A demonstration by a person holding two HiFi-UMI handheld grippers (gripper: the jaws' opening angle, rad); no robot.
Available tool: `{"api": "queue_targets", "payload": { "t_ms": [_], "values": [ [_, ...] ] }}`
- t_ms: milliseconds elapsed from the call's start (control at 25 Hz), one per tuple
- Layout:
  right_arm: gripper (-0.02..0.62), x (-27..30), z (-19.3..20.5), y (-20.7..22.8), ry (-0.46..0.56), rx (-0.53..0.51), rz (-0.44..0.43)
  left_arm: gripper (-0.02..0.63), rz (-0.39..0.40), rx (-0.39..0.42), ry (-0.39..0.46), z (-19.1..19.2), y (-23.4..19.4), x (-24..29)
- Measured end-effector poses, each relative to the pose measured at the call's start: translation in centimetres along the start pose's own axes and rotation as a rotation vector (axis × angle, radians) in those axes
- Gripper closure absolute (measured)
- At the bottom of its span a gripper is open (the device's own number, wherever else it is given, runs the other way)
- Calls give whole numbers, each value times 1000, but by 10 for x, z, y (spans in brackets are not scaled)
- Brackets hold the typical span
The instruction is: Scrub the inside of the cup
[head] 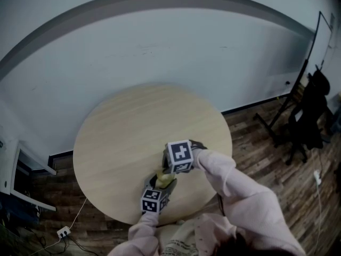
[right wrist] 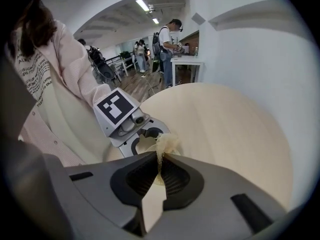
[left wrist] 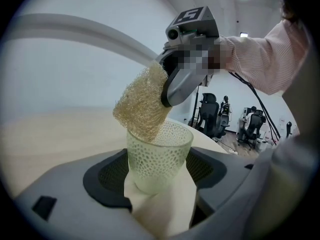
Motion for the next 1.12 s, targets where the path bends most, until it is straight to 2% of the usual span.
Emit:
{"api": "queue_targets", "payload": {
  "t_ms": [240, 680, 760, 960, 1120],
  "values": [
    [568, -2, -7, -11, -51, -148, -25, 249, -2, 6, -5, 0, 1, 1],
    [568, 3, 10, -17, -186, -270, -61, 249, -10, 2, -2, 0, 3, 0],
    [568, 5, 16, -17, -219, -277, -66, 250, -6, 1, 0, 0, 4, 1],
    [568, 8, 15, -12, -213, -278, -57, 249, -10, 7, 0, 1, 3, 3],
    [568, 10, 14, -11, -206, -228, -50, 250, -11, 2, -11, 2, 5, 3]
  ]
}}
Point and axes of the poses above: the fingertips, and each gripper's own axes: x forward along the fingers, y to its right, z out of its underside, the point moved 6 cm from there along -x, backward along the fingers, and after that the axes turned 14 degrees about y, right-handed, at the moved point
